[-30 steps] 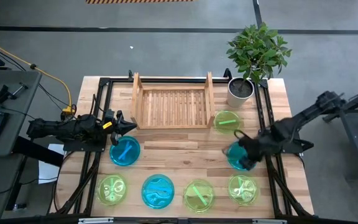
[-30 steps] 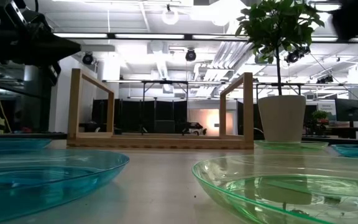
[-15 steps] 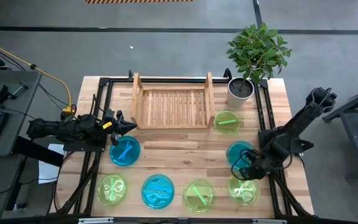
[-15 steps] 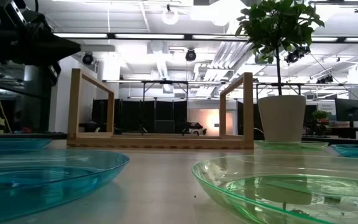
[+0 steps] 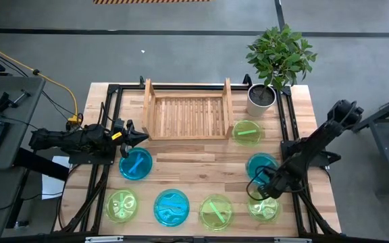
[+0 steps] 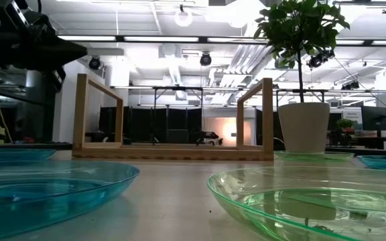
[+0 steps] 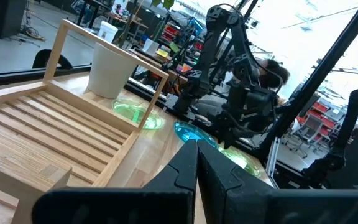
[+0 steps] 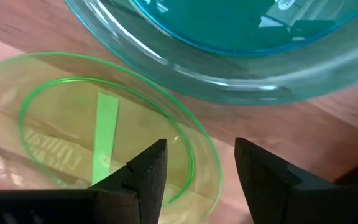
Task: Place and stack plates onto a shelf
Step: Put the bottom right transparent green plate on the shelf
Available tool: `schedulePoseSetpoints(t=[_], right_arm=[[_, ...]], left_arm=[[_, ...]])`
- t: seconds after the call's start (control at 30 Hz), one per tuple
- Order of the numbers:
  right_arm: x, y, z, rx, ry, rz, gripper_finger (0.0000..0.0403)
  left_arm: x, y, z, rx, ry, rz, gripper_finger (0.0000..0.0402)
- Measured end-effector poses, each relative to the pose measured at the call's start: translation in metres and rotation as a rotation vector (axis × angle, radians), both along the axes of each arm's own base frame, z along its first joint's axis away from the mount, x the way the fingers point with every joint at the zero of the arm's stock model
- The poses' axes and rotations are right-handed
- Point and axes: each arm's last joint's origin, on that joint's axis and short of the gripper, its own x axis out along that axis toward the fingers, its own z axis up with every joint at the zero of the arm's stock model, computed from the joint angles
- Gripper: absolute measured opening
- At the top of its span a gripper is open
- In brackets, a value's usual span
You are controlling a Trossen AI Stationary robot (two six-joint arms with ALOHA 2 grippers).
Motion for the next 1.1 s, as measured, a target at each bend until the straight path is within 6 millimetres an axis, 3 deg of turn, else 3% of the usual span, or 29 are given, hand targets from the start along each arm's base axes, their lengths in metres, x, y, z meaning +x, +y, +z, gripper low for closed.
schedulePoseSetpoints(t=[0.3, 0.6, 0.8, 1.1], right_arm=[[0.005, 0.006, -0.011, -0.007, 0.020, 0.025, 0.0157], [0.004, 0.005, -0.011, -0.020, 0.013, 0.070, 0.0010], [0.004, 0.004, -0.003, 0.004, -0.072, 0.134, 0.0002], [0.001, -0.002, 0.037, 0.133, -0.356, 0.185, 0.0000]], left_arm=[[0.000, 0.000, 0.000, 0.000, 0.000, 0.000, 0.0001], [0.000, 0.000, 0.000, 0.000, 0.000, 0.000, 0.0001], [0.000, 0.000, 0.000, 0.000, 0.000, 0.000, 0.0001], [0.000, 0.000, 0.000, 0.000, 0.000, 0.000, 0.0001]])
